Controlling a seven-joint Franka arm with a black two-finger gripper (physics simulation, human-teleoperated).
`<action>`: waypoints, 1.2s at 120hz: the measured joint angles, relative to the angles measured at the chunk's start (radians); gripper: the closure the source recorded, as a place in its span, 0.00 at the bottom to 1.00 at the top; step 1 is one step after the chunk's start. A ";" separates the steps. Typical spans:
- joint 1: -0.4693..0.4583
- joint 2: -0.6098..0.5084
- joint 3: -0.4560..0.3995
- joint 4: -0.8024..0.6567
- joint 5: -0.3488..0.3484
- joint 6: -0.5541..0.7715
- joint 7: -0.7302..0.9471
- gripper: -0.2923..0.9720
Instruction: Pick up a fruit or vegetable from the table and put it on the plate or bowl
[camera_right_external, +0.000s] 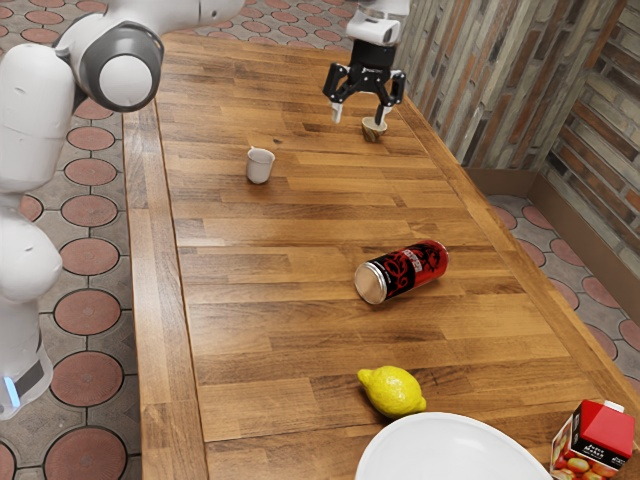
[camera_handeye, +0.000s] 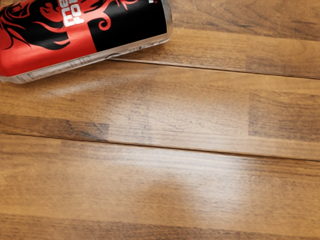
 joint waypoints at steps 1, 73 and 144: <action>0.000 0.000 0.000 0.000 0.000 0.000 0.000 0.23; 0.033 -0.454 0.055 0.077 -0.065 -0.067 -0.022 0.23; 0.037 -0.422 0.177 -0.331 -0.280 -0.015 -0.011 0.23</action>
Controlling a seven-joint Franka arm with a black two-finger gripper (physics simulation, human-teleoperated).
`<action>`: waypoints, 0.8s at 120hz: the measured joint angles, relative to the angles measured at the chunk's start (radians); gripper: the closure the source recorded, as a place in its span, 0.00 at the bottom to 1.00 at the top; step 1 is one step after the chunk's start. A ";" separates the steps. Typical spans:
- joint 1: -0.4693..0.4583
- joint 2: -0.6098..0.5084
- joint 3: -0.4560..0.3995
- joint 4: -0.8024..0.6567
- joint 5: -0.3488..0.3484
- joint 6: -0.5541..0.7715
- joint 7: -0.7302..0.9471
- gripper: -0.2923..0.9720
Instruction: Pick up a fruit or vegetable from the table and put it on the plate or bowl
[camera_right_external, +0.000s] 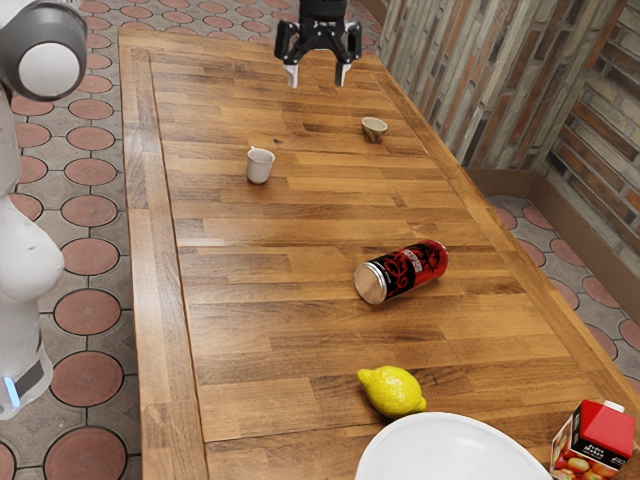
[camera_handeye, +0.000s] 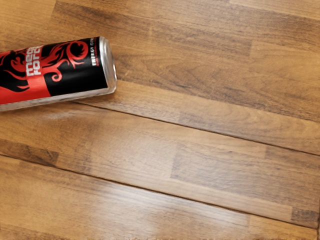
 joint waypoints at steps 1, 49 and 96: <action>-0.001 0.000 0.001 -0.002 0.001 0.003 0.002 0.23; -0.801 0.057 0.628 -0.253 -0.043 0.218 -0.023 0.23; -0.833 0.093 0.624 -0.287 -0.155 0.298 -0.104 0.23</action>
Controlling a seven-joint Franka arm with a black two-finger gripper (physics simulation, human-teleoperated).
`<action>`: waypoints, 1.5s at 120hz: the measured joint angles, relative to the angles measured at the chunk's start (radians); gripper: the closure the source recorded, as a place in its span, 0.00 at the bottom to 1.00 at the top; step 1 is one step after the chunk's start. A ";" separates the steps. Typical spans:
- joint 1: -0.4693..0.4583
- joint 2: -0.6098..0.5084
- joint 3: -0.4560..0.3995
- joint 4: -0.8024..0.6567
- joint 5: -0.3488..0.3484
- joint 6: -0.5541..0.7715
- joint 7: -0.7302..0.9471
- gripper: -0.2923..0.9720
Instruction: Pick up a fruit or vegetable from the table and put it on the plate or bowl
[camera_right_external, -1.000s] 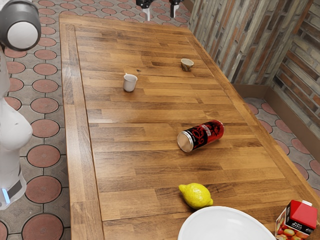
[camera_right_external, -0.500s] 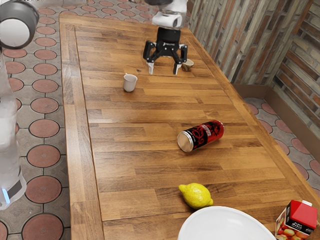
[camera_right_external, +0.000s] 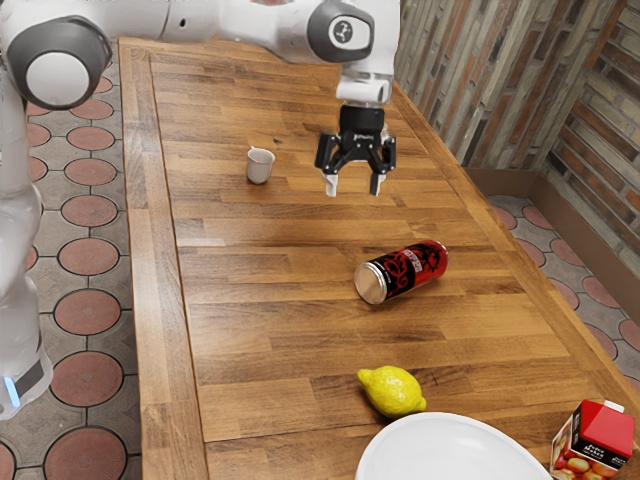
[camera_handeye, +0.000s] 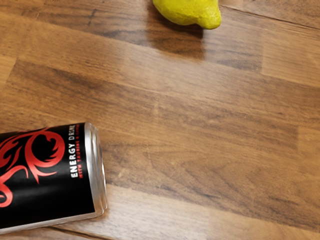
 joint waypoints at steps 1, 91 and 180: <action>-0.005 0.000 0.000 -0.003 -0.001 0.003 -0.002 0.23; -0.368 0.052 0.008 -0.099 -0.030 0.195 -0.112 0.23; -0.461 0.145 0.000 -0.099 -0.064 0.270 -0.179 0.23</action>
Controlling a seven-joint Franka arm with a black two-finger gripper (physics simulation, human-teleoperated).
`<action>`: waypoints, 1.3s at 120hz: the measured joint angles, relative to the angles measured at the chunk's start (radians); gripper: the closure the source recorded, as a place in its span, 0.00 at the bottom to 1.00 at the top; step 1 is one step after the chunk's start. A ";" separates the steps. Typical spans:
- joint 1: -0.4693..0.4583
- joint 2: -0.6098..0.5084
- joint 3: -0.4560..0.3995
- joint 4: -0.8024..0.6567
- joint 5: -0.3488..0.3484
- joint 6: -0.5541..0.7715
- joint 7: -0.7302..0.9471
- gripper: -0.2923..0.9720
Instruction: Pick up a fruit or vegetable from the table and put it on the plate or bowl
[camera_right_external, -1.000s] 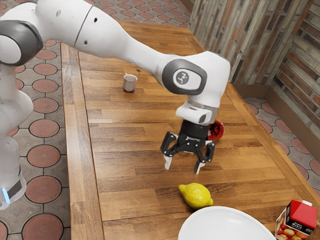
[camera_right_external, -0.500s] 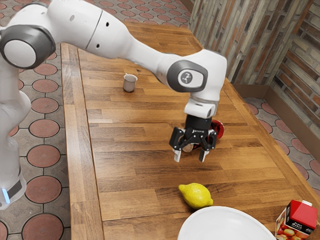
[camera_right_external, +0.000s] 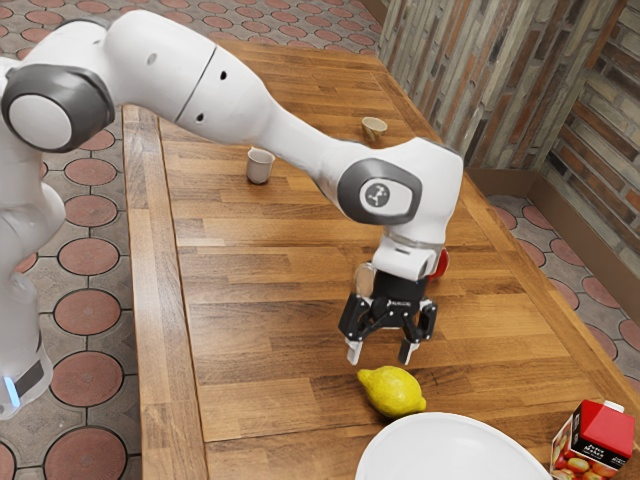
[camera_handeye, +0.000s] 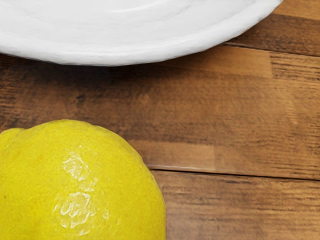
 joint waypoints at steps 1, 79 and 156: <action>0.000 0.000 0.000 0.000 0.000 0.001 0.000 0.23; 0.010 0.058 0.004 0.006 -0.016 0.073 -0.021 0.23; -0.001 0.106 -0.013 0.011 -0.053 0.122 -0.028 0.23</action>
